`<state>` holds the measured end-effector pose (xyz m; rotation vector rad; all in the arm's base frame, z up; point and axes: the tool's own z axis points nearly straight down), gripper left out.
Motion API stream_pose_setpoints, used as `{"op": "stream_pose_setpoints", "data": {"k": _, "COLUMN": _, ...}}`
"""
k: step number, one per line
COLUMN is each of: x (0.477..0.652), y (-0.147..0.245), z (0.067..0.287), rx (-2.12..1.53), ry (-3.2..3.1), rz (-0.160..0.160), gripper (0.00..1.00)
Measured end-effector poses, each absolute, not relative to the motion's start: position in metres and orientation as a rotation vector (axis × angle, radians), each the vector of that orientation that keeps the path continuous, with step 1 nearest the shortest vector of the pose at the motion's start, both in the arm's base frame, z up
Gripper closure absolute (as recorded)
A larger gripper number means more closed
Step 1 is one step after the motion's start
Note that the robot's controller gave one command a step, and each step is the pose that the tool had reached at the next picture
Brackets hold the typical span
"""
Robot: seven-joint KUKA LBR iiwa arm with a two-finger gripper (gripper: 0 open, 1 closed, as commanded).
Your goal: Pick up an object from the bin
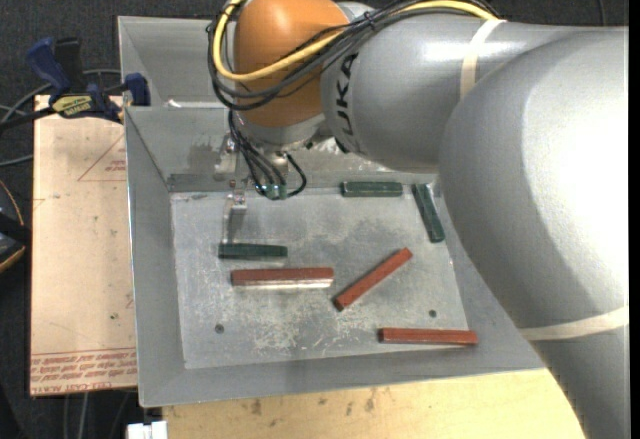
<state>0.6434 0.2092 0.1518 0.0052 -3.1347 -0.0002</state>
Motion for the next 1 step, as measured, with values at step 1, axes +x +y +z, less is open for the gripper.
{"op": "stream_pose_setpoints", "data": {"k": 1, "x": 0.6456, "y": 0.2086, "z": 0.1569, "rx": 0.001, "ry": -3.143, "rz": -0.003, "gripper": 0.0}}
